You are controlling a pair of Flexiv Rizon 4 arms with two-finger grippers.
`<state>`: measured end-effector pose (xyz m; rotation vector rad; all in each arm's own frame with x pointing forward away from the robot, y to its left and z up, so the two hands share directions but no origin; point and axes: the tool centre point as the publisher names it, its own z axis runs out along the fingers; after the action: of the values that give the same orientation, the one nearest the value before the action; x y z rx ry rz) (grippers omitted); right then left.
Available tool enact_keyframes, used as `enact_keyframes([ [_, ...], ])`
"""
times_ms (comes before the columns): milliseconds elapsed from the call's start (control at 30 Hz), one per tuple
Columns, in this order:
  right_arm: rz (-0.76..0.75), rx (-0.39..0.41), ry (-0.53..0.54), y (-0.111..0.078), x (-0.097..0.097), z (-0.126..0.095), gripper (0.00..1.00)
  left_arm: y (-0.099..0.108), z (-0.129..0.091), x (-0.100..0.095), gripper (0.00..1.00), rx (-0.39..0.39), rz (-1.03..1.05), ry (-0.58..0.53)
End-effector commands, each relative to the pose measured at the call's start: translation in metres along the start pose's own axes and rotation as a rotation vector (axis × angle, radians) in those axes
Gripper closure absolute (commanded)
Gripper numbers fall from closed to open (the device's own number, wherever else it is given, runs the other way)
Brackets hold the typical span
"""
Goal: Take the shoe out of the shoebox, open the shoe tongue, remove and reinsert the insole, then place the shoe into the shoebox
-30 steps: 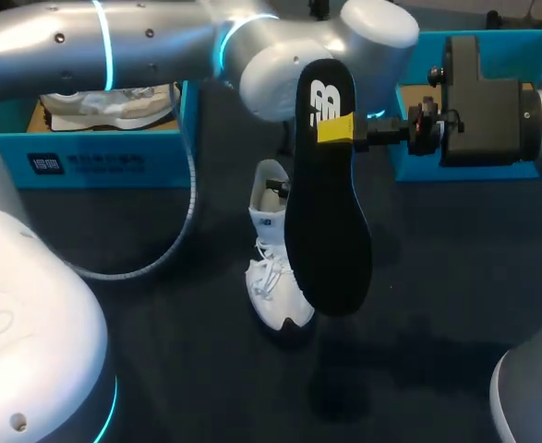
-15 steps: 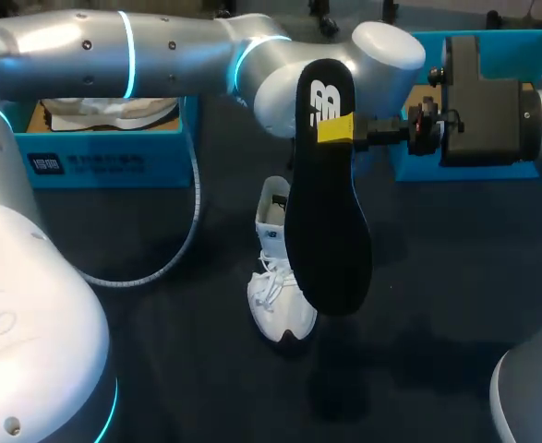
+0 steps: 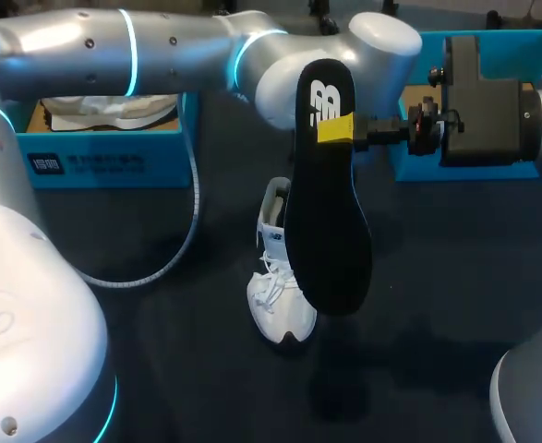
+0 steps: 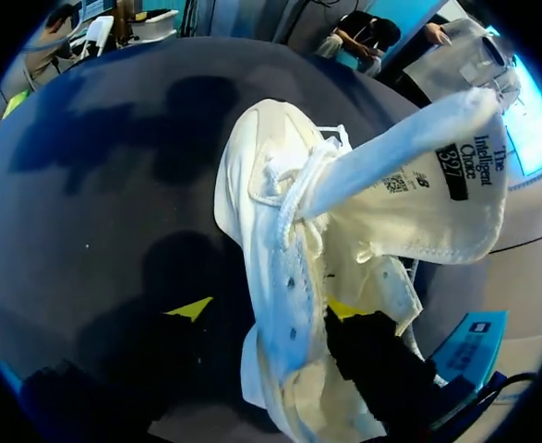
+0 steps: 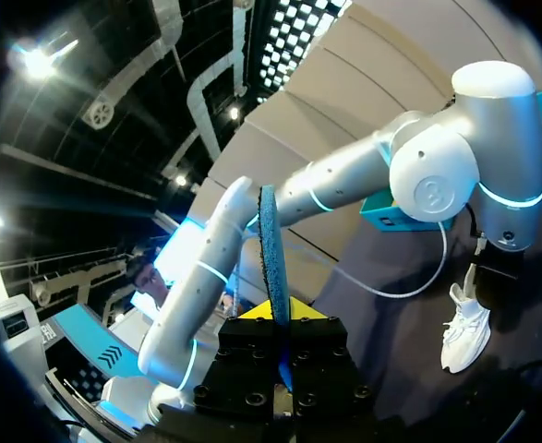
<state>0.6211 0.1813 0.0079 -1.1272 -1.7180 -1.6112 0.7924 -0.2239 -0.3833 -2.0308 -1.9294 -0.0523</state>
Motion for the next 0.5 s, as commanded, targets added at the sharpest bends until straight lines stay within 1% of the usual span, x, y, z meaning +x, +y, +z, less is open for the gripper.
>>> enact_keyframes([
  [33,0.001,-0.003,-0.001,-0.001,0.001,0.003,1.00,-0.002,-0.012,0.007,0.00,-0.025,0.005,-0.025],
  [167,0.039,-0.044,-0.022,0.000,-0.009,-0.004,1.00,0.000,-0.027,0.009,0.00,-0.037,0.009,-0.066],
  [233,0.050,-0.053,-0.033,0.001,-0.011,-0.006,1.00,0.000,-0.031,0.009,0.00,-0.039,0.011,-0.080],
  [300,0.076,-0.086,-0.053,0.003,-0.016,-0.013,1.00,0.002,-0.040,0.010,0.00,-0.035,0.019,-0.111],
  [400,0.089,-0.123,-0.078,0.008,-0.018,-0.022,1.00,0.005,-0.049,0.012,0.00,-0.036,0.017,-0.144],
  [467,0.089,-0.129,-0.077,0.009,-0.019,-0.023,1.00,0.005,-0.051,0.012,0.00,-0.034,0.020,-0.151],
  [500,0.092,-0.155,-0.088,0.013,-0.019,-0.030,1.00,0.007,-0.059,0.016,0.00,-0.031,0.024,-0.189],
])
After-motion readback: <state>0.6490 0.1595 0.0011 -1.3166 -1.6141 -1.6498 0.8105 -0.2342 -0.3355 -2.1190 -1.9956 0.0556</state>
